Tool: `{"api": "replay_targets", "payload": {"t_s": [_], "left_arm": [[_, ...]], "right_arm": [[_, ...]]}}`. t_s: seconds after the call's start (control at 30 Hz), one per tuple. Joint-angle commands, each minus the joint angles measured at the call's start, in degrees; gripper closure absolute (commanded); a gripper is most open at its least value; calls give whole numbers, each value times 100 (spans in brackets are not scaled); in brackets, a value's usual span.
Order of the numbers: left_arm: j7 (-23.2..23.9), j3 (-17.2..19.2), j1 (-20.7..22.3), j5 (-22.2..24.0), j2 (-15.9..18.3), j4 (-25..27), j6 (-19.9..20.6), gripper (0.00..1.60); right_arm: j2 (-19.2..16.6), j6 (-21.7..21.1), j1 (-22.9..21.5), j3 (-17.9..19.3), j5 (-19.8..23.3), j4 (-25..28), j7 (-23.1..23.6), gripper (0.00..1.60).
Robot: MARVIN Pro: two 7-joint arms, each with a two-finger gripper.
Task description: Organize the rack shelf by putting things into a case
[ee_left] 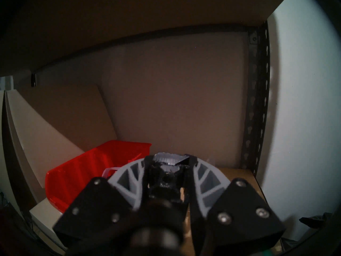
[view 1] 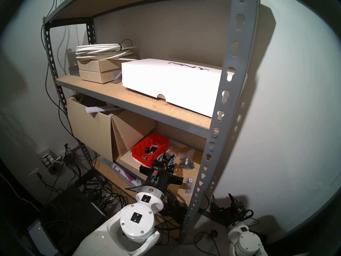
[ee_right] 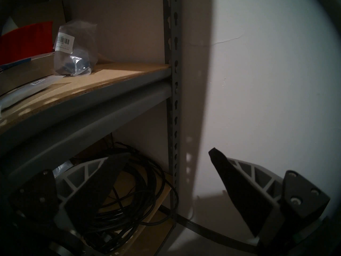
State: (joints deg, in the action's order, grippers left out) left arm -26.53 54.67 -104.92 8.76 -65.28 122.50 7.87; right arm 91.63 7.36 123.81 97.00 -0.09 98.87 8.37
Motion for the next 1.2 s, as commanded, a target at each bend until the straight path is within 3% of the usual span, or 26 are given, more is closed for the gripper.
{"api": "replay_targets", "payload": {"t_s": [0.0, 0.87, 1.17], "left_arm": [[-78, 206, -79, 31, 124, 435, -18, 160], [48, 1358, -219, 941, 603, 610, 28, 160], [261, 1526, -140, 1304, 649, 368, 48, 160]], "right_arm": [[1, 10, -4, 0, 2, 95, 0, 0], [1, 8, -3, 0, 1, 98, 0, 0], [1, 7, -2, 0, 1, 100, -1, 0]]}}
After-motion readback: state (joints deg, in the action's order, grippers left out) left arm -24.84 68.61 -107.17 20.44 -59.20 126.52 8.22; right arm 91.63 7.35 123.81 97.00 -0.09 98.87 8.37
